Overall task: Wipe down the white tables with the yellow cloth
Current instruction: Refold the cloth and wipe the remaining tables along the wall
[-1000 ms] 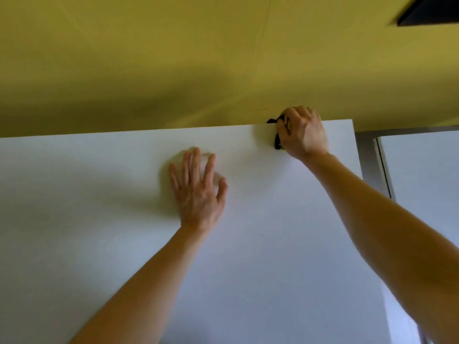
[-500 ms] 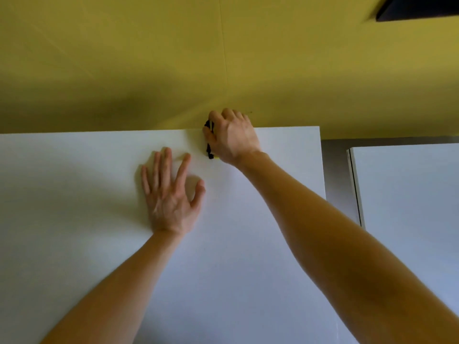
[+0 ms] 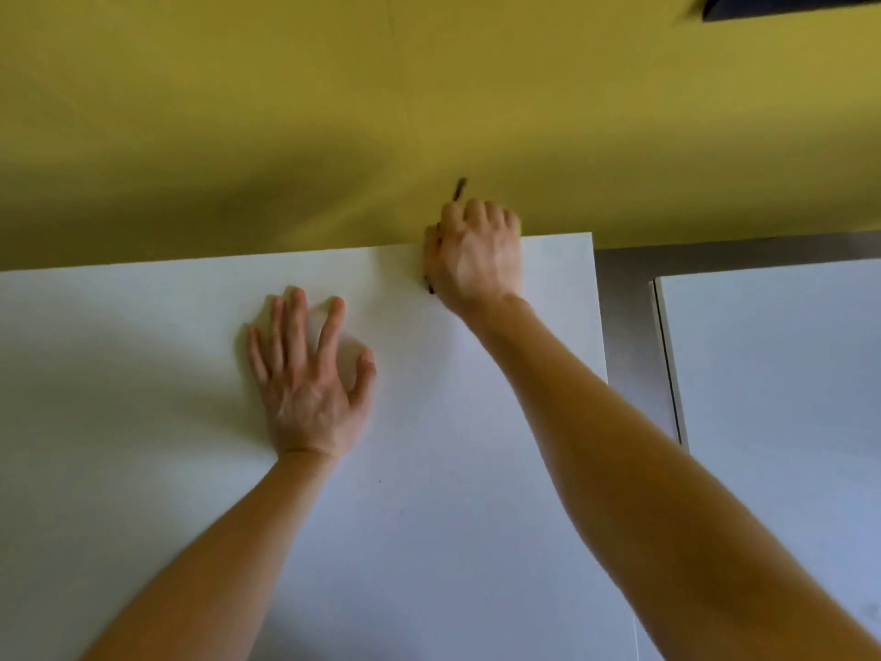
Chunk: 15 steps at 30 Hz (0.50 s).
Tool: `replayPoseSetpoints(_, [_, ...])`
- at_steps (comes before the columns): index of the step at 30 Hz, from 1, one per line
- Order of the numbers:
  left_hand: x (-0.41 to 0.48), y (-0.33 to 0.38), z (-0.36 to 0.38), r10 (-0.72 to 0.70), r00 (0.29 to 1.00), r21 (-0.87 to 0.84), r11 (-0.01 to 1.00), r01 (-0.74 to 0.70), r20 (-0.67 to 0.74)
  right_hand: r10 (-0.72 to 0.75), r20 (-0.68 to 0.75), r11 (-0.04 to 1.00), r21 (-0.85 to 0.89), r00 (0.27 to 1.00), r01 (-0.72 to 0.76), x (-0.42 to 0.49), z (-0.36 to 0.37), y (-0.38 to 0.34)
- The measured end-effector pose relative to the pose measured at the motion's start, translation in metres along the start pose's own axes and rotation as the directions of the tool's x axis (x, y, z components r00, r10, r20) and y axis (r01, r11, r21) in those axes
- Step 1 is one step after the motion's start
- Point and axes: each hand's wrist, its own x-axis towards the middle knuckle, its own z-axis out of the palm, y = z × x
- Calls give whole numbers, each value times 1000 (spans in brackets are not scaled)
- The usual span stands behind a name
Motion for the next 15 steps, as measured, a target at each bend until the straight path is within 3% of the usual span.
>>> replayPoseSetpoints(3, [-1, 0, -1, -6, 1000, 13, 1000, 6, 6, -195, 39, 977, 92, 980, 191, -9, 9, -56])
replayPoseSetpoints(6, [-3, -2, 0, -16, 1000, 2, 1000, 16, 11, -256, 24, 953, 173, 966, 249, -11, 9, -25])
replayPoseSetpoints(8, [-3, -2, 0, -14, 1000, -6, 1000, 14, 20, -170, -30, 976, 130, 985, 172, -6, 0, 33])
replayPoseSetpoints(11, [-2, -2, 0, -9, 1000, -23, 1000, 10, 20, 75, -62, 997, 39, 995, -72, -7, -21, 97])
replayPoseSetpoints(15, [-4, -2, -1, -21, 999, -25, 999, 22, 34, 146, -85, 989, -23, 986, -149, -3, -14, 71])
